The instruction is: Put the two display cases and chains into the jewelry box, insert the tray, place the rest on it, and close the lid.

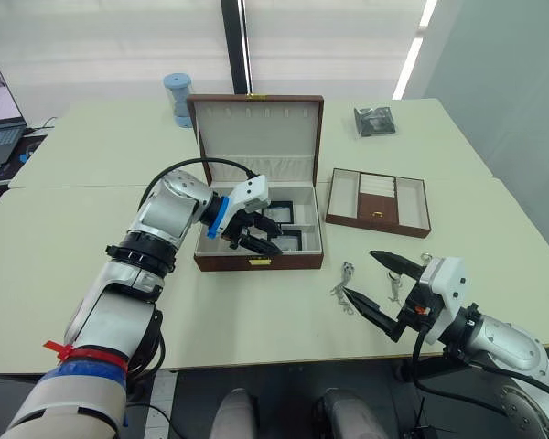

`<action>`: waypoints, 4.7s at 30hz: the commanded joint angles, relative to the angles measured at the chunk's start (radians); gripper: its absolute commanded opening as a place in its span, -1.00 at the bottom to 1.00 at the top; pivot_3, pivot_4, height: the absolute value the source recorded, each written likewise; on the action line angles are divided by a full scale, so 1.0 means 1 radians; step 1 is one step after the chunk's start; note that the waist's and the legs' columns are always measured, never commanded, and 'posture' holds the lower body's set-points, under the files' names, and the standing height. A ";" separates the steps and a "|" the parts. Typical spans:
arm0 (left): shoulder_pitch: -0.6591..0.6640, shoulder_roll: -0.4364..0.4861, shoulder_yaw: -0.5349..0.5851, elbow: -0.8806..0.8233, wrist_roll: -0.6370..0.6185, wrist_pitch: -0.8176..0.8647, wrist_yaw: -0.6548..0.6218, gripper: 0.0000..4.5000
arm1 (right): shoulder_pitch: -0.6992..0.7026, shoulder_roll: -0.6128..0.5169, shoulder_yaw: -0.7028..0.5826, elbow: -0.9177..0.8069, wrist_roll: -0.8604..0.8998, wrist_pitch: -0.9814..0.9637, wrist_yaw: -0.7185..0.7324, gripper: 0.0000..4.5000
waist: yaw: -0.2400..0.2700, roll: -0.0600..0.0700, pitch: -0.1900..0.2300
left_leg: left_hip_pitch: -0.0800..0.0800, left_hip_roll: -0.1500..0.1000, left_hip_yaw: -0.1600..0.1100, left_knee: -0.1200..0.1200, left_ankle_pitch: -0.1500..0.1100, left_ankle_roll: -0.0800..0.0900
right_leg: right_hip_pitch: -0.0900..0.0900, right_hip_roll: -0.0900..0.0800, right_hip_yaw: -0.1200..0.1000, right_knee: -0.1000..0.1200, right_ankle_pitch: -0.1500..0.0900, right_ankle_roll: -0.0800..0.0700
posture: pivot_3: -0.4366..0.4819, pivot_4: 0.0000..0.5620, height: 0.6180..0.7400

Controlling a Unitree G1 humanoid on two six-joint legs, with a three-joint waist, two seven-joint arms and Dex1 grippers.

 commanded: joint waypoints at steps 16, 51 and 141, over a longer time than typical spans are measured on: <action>0.062 0.034 0.179 -0.107 -0.112 0.067 0.101 0.98 | -0.053 -0.043 -0.134 0.119 0.051 -0.027 0.086 1.00 | -0.001 0.000 0.000 | 0.000 0.000 0.000 0.000 0.000 0.000 | 0.000 0.000 0.000 0.000 0.000 0.000 | -0.05 -0.47 1.00; 1.128 0.151 1.113 -0.618 -0.309 0.109 0.817 0.98 | -0.339 -0.195 -0.334 0.957 -0.090 -0.274 0.265 1.00 | 0.001 0.001 0.000 | 0.005 0.001 0.001 -0.002 0.000 0.000 | 0.005 -0.013 0.001 -0.001 0.000 0.000 | -0.05 -0.47 1.00; 1.123 0.078 0.396 -0.864 -0.362 -0.421 0.407 1.00 | -0.047 0.189 -0.179 0.443 -0.254 0.186 -0.342 -0.53 | 0.000 -0.001 -0.008 | 0.007 0.002 0.003 -0.003 0.000 0.000 | 0.006 -0.008 0.003 -0.003 0.000 0.000 | -0.05 -0.47 1.00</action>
